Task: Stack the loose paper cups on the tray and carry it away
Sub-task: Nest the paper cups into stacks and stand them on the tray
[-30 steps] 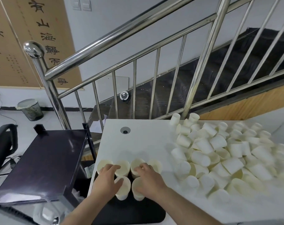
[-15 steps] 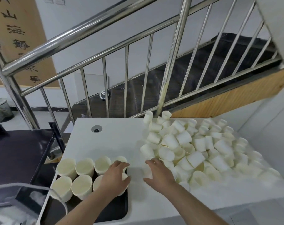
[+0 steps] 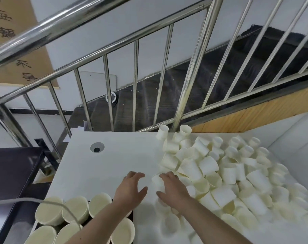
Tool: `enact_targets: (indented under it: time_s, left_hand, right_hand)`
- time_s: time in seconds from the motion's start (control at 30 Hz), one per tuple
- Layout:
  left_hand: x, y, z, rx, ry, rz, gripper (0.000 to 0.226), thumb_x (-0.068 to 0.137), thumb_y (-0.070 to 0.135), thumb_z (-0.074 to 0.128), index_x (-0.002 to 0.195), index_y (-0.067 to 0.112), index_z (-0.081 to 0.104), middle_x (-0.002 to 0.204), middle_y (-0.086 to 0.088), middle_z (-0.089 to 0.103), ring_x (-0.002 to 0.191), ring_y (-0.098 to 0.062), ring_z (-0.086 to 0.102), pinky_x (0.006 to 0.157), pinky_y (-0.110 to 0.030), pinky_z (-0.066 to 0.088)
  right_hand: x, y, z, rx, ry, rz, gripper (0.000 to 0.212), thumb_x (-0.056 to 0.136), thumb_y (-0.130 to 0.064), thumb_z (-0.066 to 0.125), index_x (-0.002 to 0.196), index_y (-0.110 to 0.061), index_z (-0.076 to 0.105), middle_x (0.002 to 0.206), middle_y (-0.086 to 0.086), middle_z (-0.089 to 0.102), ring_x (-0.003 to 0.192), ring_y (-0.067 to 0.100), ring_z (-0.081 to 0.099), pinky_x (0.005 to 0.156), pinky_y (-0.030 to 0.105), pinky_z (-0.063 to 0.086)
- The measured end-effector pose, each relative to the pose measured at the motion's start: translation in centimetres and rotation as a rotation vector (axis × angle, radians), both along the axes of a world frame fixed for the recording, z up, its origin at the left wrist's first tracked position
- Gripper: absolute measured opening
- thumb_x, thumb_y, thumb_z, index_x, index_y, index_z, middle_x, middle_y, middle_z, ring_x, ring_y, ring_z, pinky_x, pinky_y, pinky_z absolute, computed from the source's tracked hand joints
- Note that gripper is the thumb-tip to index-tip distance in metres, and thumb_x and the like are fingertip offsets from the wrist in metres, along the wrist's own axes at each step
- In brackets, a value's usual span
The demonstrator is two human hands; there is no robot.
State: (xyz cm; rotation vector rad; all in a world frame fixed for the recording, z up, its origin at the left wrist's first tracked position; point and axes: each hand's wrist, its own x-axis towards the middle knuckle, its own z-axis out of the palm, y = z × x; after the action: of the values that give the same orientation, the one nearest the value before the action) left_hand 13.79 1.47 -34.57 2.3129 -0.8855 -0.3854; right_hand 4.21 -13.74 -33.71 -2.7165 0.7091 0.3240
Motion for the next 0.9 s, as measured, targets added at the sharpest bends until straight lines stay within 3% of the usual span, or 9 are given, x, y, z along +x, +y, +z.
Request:
enact_targets:
  time_s: [0.27, 0.43, 0.63, 0.77, 0.9]
  left_hand:
    - [3.7, -1.1, -1.2, 0.018, 0.062, 0.046, 0.044, 0.089, 0.037, 0.057, 0.131, 0.029, 0.047, 0.128, 0.014, 0.045, 0.117, -0.004, 0.047, 0.089, -0.020, 0.044]
    - [4.5, -1.4, -1.9, 0.020, 0.093, 0.074, 0.044, 0.089, 0.036, 0.057, 0.131, 0.029, 0.048, 0.127, 0.015, 0.046, 0.115, -0.003, 0.047, 0.089, -0.018, 0.043]
    - [3.5, -2.7, -2.0, -0.030, 0.246, 0.168, 0.048, 0.087, 0.039, 0.062, 0.130, 0.026, 0.049, 0.126, 0.008, 0.050, 0.102, -0.003, 0.052, 0.085, -0.016, 0.041]
    - [3.3, -4.1, -1.3, -0.138, 0.436, 0.191, 0.069, 0.076, 0.051, 0.071, 0.135, 0.027, 0.044, 0.127, 0.009, 0.047, 0.110, -0.007, 0.052, 0.087, -0.020, 0.043]
    - [2.2, -5.3, -0.8, -0.157, 0.453, 0.147, 0.077, 0.069, 0.057, 0.072, 0.135, 0.026, 0.045, 0.128, 0.010, 0.051, 0.116, -0.005, 0.050, 0.096, -0.024, 0.044]
  right_hand:
    - [5.6, -2.0, -3.9, 0.011, 0.142, -0.036, 0.067, 0.091, -0.038, 0.058, 0.146, -0.018, 0.025, 0.142, 0.008, 0.032, 0.127, 0.027, 0.040, 0.098, 0.034, 0.043]
    - [6.6, -2.7, -5.7, 0.047, 0.189, -0.046, 0.062, 0.086, -0.031, 0.059, 0.140, -0.019, 0.032, 0.135, 0.008, 0.036, 0.120, 0.026, 0.046, 0.094, 0.032, 0.045]
    - [5.9, -3.6, -4.4, 0.325, -0.052, -0.120, 0.090, 0.080, -0.031, 0.071, 0.151, -0.026, 0.015, 0.145, 0.002, 0.034, 0.126, 0.020, 0.046, 0.099, 0.027, 0.042]
    - [4.8, -3.1, -2.3, 0.469, -0.211, -0.029, 0.103, 0.078, -0.037, 0.077, 0.153, -0.032, 0.007, 0.149, -0.008, 0.035, 0.134, 0.011, 0.039, 0.105, 0.021, 0.035]
    - [3.3, -2.9, -1.5, 0.530, -0.290, 0.003, 0.103, 0.076, -0.040, 0.078, 0.152, -0.038, 0.007, 0.141, -0.006, 0.046, 0.122, 0.006, 0.050, 0.099, 0.018, 0.042]
